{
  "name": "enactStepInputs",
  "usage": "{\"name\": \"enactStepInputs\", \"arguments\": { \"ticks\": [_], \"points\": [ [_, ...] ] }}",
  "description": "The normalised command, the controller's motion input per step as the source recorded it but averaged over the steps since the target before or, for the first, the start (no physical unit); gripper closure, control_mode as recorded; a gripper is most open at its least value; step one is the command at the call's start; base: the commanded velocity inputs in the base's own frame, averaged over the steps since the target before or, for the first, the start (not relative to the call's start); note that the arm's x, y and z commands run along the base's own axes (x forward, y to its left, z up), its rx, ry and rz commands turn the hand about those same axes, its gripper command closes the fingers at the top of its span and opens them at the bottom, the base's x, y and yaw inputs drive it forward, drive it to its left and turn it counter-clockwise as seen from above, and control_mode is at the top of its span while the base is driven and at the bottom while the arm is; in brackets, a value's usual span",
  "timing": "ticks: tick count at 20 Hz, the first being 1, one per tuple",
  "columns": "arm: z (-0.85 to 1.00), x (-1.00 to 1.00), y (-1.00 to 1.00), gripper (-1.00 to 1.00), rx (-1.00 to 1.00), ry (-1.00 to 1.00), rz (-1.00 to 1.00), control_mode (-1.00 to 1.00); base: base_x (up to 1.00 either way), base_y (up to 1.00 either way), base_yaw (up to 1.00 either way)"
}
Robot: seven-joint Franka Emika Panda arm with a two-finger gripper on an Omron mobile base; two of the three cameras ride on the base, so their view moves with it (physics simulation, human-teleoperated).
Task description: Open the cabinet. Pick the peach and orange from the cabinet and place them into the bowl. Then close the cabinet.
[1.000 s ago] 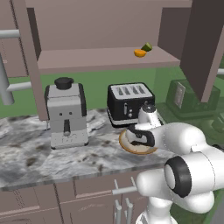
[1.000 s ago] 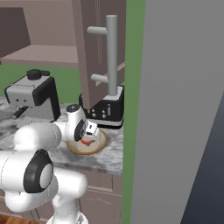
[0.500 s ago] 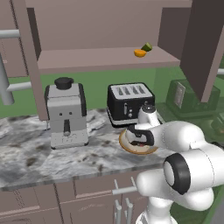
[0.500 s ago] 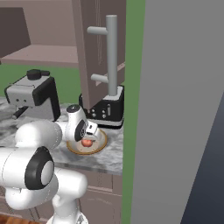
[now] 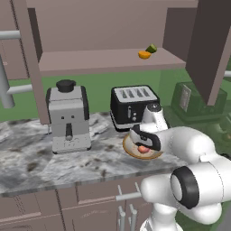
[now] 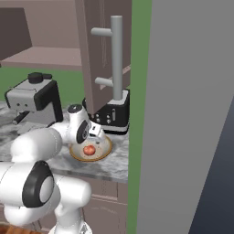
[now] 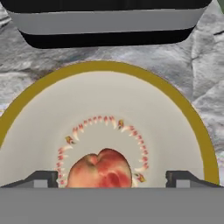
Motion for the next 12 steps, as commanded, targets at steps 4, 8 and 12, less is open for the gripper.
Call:
{"name": "enactStepInputs", "arguments": {
  "ticks": [4, 8, 12],
  "points": [
    [0.78, -0.23, 0.0, -1.0, 0.0, -0.19, -0.01, -1.0, 0.0, 0.0, 0.0],
    [0.78, -0.37, 0.0, -1.0, 0.0, -0.3, 0.0, -1.0, 0.0, 0.0, 0.0],
    [0.87, -0.42, 0.0, -1.0, 0.0, -0.35, 0.0, -1.0, 0.0, 0.0, 0.0]
  ]
}}
